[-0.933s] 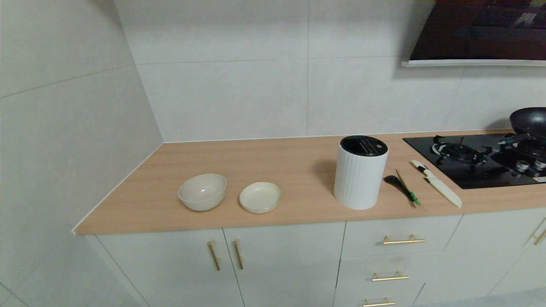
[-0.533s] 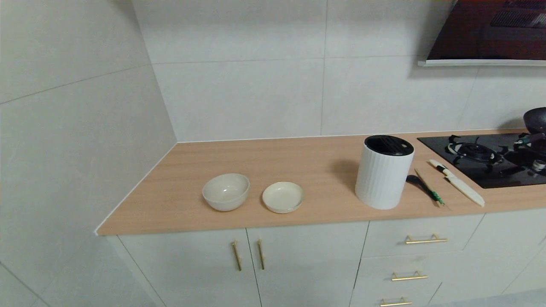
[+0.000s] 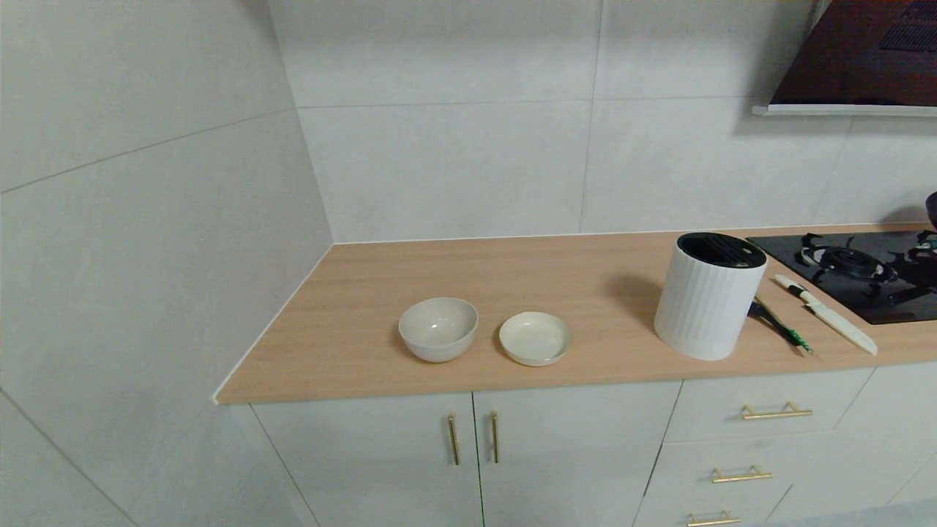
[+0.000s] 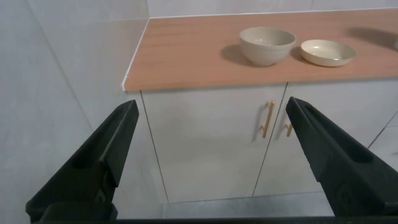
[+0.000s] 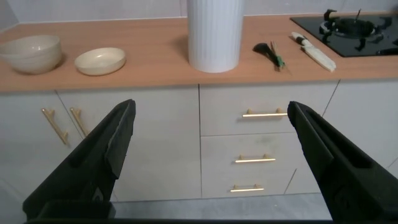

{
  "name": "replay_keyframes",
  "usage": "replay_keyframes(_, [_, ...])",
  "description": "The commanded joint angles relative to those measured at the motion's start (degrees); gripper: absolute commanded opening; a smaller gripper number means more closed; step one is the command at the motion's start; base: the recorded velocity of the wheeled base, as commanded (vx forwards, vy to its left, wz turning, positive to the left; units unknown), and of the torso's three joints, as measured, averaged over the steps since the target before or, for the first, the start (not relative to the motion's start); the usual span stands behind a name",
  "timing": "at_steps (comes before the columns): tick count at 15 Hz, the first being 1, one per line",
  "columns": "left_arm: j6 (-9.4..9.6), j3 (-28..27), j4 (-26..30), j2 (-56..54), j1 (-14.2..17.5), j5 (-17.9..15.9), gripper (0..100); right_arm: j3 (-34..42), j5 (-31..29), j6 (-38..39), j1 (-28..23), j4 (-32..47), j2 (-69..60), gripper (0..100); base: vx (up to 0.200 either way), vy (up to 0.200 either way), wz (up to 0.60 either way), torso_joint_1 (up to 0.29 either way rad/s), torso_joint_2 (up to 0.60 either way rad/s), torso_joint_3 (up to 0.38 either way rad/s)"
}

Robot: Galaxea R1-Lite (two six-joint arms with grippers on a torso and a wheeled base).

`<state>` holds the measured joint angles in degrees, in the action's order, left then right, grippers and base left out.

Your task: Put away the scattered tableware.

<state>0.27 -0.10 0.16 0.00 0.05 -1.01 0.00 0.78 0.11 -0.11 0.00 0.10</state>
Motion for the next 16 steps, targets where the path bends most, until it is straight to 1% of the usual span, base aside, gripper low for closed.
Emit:
replay_keyframes(1, [0.0,0.01,0.02,0.09,0.04,-0.04,100,0.0,0.01,-0.02,0.02,0.0,-0.01,100,0.0,0.0,0.0,0.0,0.0,0.0])
replay_keyframes(3, [0.0,0.01,0.02,0.09,0.04,-0.04,100,0.0,0.1,-0.11,0.02,0.0,-0.01,100,0.0,0.0,0.0,0.0,0.0,0.0])
replay_keyframes(5, [0.0,0.01,0.02,0.09,0.04,-0.04,100,0.0,0.1,-0.02,0.02,0.0,-0.01,100,0.0,0.0,0.6,0.0,0.0,0.002])
replay_keyframes(12, [0.0,0.01,0.02,0.09,0.04,-0.04,100,0.0,0.1,-0.02,0.02,0.0,-0.01,100,0.0,0.0,0.0,0.0,0.0,0.0])
replay_keyframes(15, [0.0,0.01,-0.07,0.0,0.04,-0.04,100,0.0,0.1,-0.02,0.02,0.0,-0.01,100,0.0,0.0,0.6,-0.001,0.0,-0.001])
replay_keyframes(16, [0.0,0.01,0.02,0.09,0.04,-0.04,100,0.0,0.1,-0.02,0.02,0.0,-0.01,100,0.0,0.0,0.0,0.0,0.0,0.0])
